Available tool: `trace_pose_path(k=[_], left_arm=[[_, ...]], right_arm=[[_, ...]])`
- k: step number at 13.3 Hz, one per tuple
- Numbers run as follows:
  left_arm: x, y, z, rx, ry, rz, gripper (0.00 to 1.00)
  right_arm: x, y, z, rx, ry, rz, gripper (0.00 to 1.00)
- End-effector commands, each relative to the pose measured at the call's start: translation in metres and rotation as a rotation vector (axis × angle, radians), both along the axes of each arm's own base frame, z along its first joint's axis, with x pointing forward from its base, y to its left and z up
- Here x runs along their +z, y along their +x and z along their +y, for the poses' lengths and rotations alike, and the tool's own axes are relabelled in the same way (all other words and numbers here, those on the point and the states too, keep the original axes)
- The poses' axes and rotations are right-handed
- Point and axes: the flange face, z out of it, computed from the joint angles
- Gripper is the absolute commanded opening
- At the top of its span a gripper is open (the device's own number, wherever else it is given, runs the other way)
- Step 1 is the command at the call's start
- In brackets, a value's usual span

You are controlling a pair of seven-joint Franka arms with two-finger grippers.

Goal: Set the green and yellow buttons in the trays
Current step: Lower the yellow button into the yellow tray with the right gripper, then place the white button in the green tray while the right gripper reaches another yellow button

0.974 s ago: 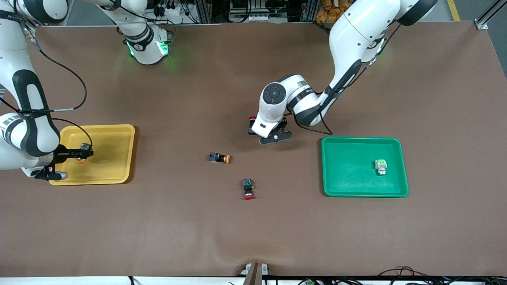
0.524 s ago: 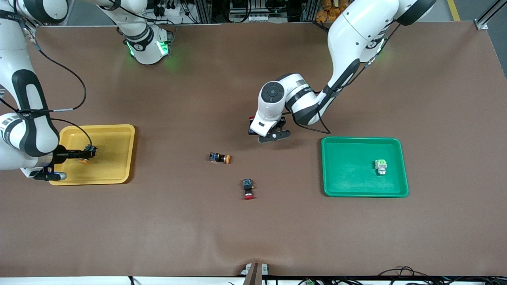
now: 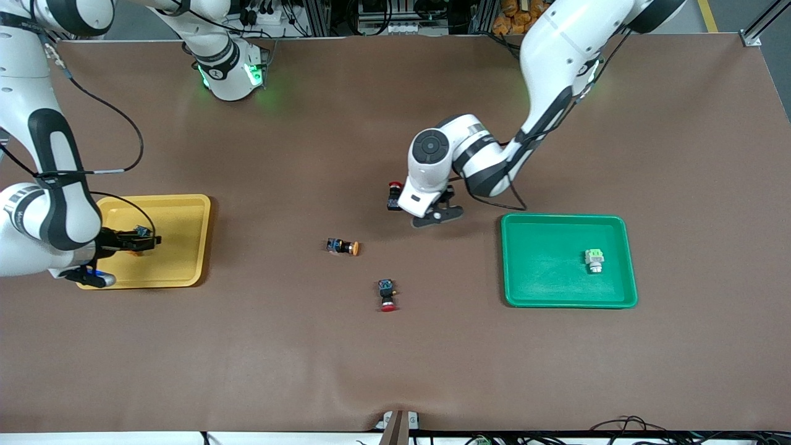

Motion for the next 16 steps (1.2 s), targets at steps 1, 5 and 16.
trace_pose_path(k=[1, 5, 16], left_arm=[[0.059, 0.028, 0.054, -0.08, 0.082, -0.029, 0.0], [0.087, 0.084, 0.151, -0.186, 0.095, 0.0, 0.0], [0.011, 0.139, 0.369, -0.214, -0.048, -0.071, 1.0]], right_arm=[[0.038, 0.01, 0.061, -0.081, -0.08, 0.044, 0.83], [0.075, 0.017, 0.17, -0.19, -0.22, 0.055, 0.86], [0.086, 0.001, 0.431, -0.687, -0.401, -0.059, 1.0]])
